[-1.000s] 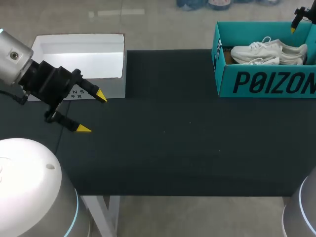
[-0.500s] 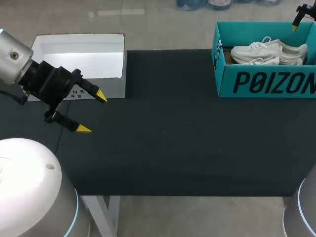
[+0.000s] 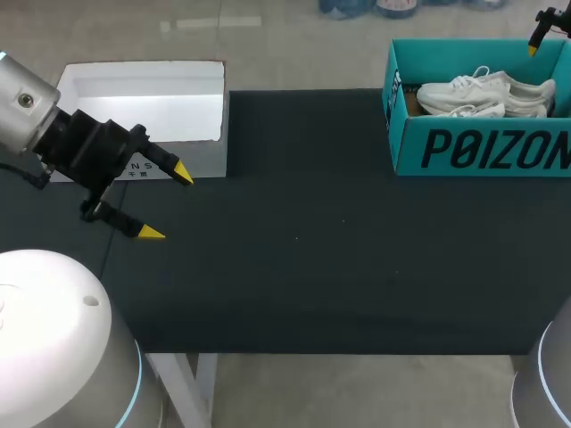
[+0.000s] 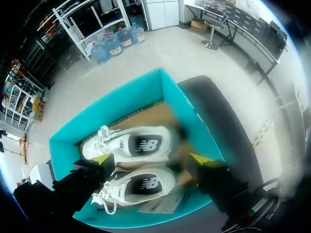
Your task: Take the shoe out of the shoebox, open the shoe tongue, remove and reinsert the insole, then place the shoe into the shoebox
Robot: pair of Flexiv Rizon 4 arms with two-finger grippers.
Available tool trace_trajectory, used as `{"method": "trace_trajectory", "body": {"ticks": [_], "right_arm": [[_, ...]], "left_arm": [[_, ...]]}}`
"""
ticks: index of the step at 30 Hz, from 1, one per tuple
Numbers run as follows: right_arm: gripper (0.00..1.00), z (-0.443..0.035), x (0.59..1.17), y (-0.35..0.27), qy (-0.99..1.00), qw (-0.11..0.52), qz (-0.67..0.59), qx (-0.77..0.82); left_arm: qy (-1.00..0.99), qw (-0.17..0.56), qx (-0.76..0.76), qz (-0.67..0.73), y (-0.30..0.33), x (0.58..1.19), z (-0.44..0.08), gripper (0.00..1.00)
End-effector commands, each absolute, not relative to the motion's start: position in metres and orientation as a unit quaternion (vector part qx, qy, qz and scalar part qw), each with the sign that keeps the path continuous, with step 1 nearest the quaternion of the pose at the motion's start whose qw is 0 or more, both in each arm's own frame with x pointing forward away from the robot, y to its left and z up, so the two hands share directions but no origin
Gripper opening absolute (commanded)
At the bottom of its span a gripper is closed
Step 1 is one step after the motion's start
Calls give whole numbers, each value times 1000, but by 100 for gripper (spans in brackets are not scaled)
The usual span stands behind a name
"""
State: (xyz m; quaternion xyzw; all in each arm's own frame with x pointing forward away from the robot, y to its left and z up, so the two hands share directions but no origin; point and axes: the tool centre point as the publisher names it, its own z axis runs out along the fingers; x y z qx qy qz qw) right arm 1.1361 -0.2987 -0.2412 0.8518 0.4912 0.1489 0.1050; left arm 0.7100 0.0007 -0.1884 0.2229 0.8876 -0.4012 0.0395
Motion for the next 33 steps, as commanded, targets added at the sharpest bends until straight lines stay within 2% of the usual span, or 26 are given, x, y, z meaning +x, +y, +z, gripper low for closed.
{"method": "trace_trajectory", "body": {"ticks": [1, 7, 16, 26, 28, 31, 33], "right_arm": [[100, -241, 1136, -299, 491, 105, 149, 852], [100, -241, 1136, -299, 491, 105, 149, 852], [100, -241, 1136, -299, 491, 105, 149, 852], [100, -241, 1136, -299, 491, 105, 149, 852], [100, -241, 1136, -299, 491, 105, 149, 852], [100, -241, 1136, -299, 491, 105, 149, 852], [100, -241, 1136, -299, 491, 105, 149, 852]], "left_arm": [[888, 38, 223, -399, 1, 710, -188, 100], [903, 16, 207, -377, -16, 731, -201, 100], [887, -32, 290, -359, -20, 728, -236, 100], [898, -23, 312, -311, -4, 744, -256, 100], [920, 29, 264, -288, -3, 753, -256, 100], [966, 92, 85, -228, -1, 774, -257, 100], [963, 76, -61, -250, 8, 786, -249, 100]]}}
